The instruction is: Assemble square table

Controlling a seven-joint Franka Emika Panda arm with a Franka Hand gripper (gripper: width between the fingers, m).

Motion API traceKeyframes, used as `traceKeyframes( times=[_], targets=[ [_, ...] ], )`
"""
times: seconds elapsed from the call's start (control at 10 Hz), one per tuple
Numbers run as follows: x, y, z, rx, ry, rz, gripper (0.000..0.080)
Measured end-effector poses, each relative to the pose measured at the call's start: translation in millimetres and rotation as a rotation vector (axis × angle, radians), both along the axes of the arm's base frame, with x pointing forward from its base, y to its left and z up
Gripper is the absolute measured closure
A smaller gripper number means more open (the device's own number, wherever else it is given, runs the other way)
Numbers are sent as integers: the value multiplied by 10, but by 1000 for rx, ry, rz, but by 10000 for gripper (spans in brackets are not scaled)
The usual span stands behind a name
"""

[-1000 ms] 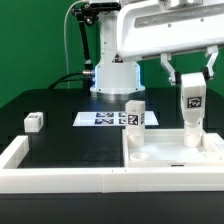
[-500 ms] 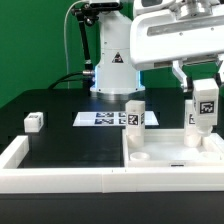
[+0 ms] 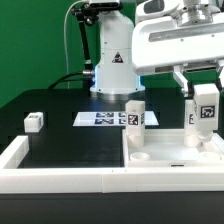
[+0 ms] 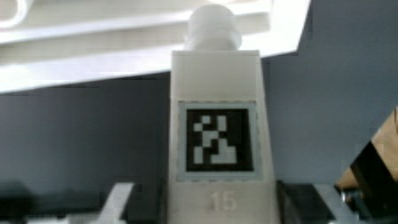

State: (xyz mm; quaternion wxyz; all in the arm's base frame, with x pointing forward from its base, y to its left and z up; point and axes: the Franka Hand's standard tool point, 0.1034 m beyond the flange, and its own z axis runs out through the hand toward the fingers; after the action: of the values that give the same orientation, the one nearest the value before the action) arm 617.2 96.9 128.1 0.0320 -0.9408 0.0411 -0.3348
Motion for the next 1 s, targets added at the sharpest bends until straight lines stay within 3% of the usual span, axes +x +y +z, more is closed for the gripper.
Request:
traceKeyframes(
  times=[0.1,0.5,1.0],
  targets=[
    [-32,30,-82,7,55,7,509],
    [-27,36,-92,4,47,8,509],
    [-97,147,-236,-1,70,25,509]
  ],
)
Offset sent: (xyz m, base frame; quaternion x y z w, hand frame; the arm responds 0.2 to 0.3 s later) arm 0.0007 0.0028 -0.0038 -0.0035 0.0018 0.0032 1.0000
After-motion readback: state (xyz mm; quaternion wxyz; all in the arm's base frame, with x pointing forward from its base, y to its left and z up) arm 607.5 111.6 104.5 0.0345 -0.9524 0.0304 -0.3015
